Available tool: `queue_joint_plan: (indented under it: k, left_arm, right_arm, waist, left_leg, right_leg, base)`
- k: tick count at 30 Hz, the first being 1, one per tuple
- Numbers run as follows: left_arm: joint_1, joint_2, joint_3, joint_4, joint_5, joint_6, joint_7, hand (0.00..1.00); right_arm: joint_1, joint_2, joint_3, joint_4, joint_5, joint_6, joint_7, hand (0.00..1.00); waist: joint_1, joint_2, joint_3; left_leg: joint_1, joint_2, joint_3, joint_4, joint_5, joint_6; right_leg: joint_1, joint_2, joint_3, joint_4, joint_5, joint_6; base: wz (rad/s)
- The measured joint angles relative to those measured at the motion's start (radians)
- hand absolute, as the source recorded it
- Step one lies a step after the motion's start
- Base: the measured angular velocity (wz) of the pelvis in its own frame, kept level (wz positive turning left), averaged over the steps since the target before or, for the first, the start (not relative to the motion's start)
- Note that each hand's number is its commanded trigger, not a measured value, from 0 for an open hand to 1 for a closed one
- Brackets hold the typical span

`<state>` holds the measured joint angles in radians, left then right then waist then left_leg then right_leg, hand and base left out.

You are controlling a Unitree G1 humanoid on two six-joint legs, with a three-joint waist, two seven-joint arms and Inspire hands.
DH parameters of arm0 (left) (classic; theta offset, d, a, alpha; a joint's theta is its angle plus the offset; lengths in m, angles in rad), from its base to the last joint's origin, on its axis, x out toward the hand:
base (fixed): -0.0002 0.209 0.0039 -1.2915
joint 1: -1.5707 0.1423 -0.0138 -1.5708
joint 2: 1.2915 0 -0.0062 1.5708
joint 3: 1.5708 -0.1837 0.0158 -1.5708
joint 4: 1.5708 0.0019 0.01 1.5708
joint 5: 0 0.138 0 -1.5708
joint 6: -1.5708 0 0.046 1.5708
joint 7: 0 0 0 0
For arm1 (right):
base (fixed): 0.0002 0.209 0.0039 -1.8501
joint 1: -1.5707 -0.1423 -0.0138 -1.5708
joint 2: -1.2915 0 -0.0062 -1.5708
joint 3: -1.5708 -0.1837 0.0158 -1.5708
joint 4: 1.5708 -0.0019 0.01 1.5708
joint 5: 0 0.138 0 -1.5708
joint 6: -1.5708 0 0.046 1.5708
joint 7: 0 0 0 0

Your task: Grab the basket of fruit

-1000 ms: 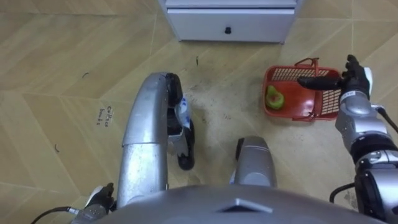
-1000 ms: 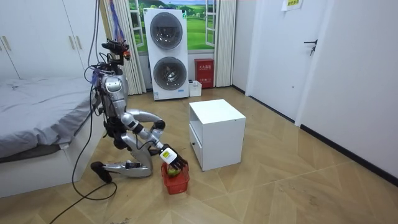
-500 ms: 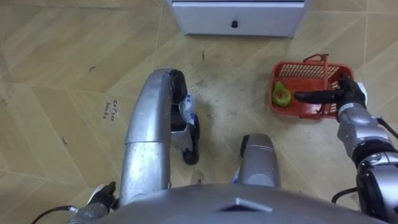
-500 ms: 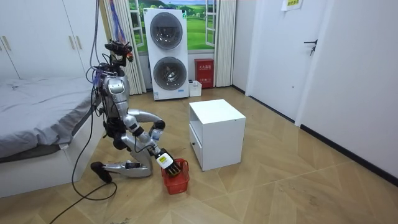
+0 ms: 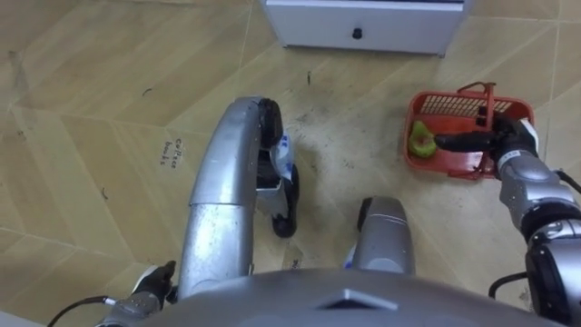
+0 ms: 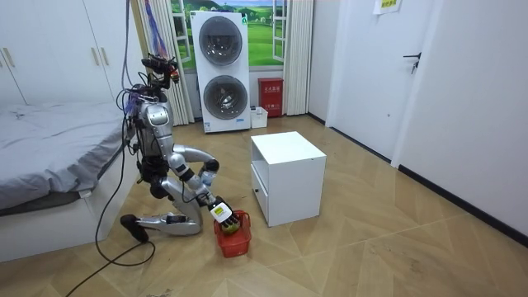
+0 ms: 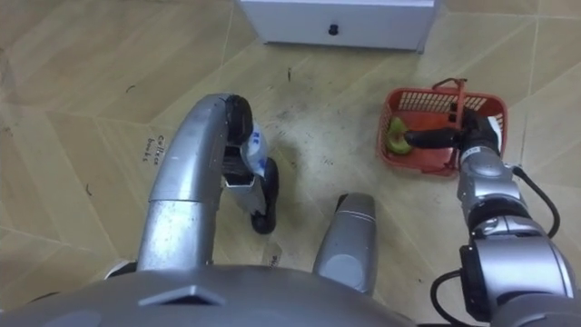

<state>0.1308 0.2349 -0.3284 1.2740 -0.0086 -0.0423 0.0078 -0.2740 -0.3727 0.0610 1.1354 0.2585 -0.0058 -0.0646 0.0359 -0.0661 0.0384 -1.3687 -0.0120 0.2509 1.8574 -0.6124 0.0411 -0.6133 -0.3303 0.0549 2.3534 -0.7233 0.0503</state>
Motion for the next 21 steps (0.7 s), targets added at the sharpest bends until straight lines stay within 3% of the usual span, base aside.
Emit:
queue_joint_plan:
  k: [12, 21]
  left_arm:
    - [0.000, 0.000, -0.007, -0.015, 0.000, 0.001, 0.000, 0.00]
    - [0.000, 0.000, -0.008, -0.037, 0.000, 0.001, -0.001, 0.00]
  right_arm:
    - [0.001, 0.000, 0.037, 0.010, 0.003, 0.008, 0.024, 1.00]
    - [0.001, -0.006, 0.036, 0.029, 0.009, 0.009, 0.023, 1.00]
  waist:
    - [-0.001, 0.016, -0.0025]
    - [-0.003, 0.016, -0.0023]
  left_leg:
    - [-0.002, 0.000, 0.000, -0.003, 0.002, -0.004]
    - [-0.001, 0.000, 0.000, -0.003, 0.003, -0.005]
  right_leg:
    - [-0.004, 0.001, 0.001, 0.001, 0.000, 0.000]
    - [-0.004, 0.001, 0.002, 0.001, 0.000, 0.000]
  base:
    - [0.00]
    - [0.00]
